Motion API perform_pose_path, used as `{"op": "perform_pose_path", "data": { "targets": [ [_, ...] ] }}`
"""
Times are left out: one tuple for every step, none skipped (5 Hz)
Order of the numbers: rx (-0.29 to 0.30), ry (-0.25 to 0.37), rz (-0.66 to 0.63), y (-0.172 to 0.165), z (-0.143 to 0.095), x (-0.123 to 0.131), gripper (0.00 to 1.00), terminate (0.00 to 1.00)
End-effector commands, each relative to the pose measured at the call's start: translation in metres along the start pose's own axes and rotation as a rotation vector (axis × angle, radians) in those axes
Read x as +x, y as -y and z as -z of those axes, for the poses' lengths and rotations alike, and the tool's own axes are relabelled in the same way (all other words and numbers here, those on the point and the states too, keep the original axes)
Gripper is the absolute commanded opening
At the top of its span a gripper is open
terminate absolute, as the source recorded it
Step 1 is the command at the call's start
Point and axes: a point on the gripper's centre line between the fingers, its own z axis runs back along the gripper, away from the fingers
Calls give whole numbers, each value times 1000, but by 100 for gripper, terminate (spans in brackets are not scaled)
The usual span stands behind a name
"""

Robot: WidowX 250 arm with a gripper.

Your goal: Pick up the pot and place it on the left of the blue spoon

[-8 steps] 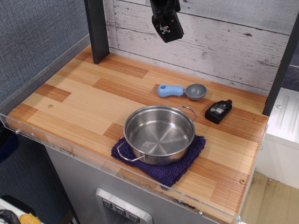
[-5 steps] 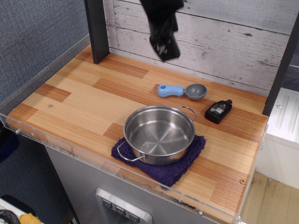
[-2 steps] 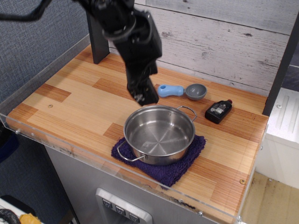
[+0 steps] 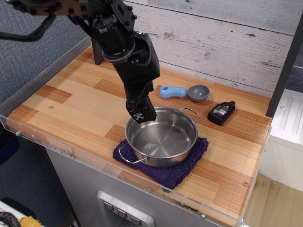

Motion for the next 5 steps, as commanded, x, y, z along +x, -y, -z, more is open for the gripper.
{"op": "perform_pose_path", "data": {
  "targets": [
    [33,-34,-114,6,10,-9,100,0],
    [87,-85,-283,11,11,-12,100,0],
    [99,-72,-308,9,9,-9,100,0],
    [109,-66,-321,10,11,-10,0,0],
    [115,-67,-341,12,10,-12,0,0]
  ]
}}
